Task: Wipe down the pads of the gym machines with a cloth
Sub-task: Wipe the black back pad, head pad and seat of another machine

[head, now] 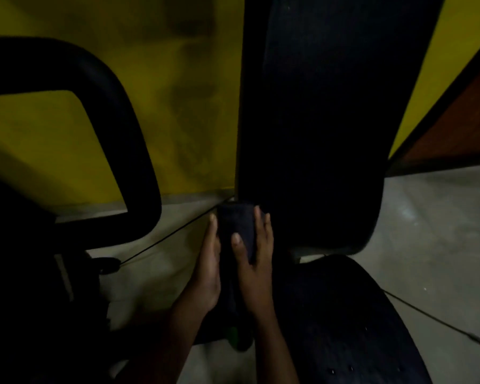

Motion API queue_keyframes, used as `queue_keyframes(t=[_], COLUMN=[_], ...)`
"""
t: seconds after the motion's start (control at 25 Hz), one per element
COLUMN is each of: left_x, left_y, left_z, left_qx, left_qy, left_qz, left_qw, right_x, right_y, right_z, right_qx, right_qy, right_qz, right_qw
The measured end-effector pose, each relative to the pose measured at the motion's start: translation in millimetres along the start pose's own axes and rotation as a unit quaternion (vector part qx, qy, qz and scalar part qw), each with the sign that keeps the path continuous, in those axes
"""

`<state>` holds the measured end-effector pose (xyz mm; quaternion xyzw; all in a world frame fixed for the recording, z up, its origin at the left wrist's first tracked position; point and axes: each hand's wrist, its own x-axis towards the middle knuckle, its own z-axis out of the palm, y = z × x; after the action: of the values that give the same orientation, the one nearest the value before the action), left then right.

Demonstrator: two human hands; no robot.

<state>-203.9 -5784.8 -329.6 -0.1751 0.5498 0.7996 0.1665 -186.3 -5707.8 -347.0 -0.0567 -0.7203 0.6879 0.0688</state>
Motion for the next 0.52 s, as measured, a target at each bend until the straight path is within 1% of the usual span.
queue_keyframes(t=[0.12,0.16,0.2,0.24,0.28,0.36,0.4,0.44,0.48,0.52], left_x=[0,3,9,15,23,45,57,70,85,93], left_y=[10,14,17,24,29,37,39,40,38,35], left_z=[13,15,15,17,18,21,25,28,27,31], left_qx=[0.059,0.092,0.124,0.166,0.198,0.217,0.214,0.211,0.223,0.248], left_qy=[-0.056,-0.059,-0.035,0.004,0.028,0.026,0.014,0.008,-0.010,-0.036], left_qz=[0.008,0.020,0.041,0.071,0.089,0.102,0.114,0.118,0.125,0.127], left_qw=[0.997,0.994,0.991,0.983,0.976,0.971,0.970,0.970,0.967,0.960], right_x=[2,5,10,19,30,58,73,90,103,112], right_y=[3,6,8,10,12,10,8,5,1,-1], right_z=[0,-3,-7,-13,-20,-30,-28,-19,-6,10], right_qx=[0.059,0.087,0.115,0.135,0.142,0.129,0.116,0.097,0.059,-0.003], right_qy=[0.107,0.148,0.193,0.246,0.308,0.419,0.454,0.461,0.442,0.408], right_qz=[-0.015,-0.017,-0.010,0.004,0.015,0.025,0.019,0.004,-0.018,-0.038], right_qw=[0.992,0.985,0.974,0.960,0.941,0.898,0.884,0.882,0.895,0.912])
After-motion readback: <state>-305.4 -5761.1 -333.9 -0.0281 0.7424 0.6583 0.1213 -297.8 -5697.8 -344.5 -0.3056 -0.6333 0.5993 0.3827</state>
